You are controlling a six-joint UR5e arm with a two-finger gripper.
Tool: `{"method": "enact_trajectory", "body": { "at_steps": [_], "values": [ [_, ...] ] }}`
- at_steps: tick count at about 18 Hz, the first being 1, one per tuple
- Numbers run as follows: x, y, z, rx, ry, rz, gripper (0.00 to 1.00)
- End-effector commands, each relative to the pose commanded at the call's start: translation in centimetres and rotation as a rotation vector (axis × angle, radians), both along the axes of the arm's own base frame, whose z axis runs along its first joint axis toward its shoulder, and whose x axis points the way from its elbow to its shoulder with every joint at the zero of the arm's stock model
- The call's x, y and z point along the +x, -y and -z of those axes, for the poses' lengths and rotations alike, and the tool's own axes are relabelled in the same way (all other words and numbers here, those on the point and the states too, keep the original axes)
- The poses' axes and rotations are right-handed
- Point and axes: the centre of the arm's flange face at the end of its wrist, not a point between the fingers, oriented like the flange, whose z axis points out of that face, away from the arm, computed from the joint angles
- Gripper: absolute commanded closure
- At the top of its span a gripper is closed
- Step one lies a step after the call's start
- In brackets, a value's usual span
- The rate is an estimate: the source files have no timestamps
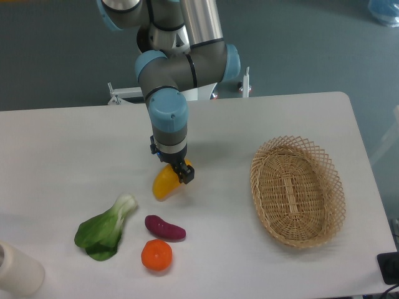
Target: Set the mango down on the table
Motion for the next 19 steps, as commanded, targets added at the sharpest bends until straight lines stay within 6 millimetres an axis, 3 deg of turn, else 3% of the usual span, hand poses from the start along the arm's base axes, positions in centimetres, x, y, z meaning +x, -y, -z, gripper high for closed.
{"method": "enact_trajectory", "body": {
  "at_steps": [6, 15, 19],
  "values": [
    [-0.7, -0.1, -0.8, 0.016, -0.012, -0.008, 0.0],
    [-2.2, -1.7, -3.0, 0.055, -0.043, -0.023, 0.0],
    [-3.0, -1.2, -3.3, 0.059, -0.049, -0.034, 0.0]
  ]
}}
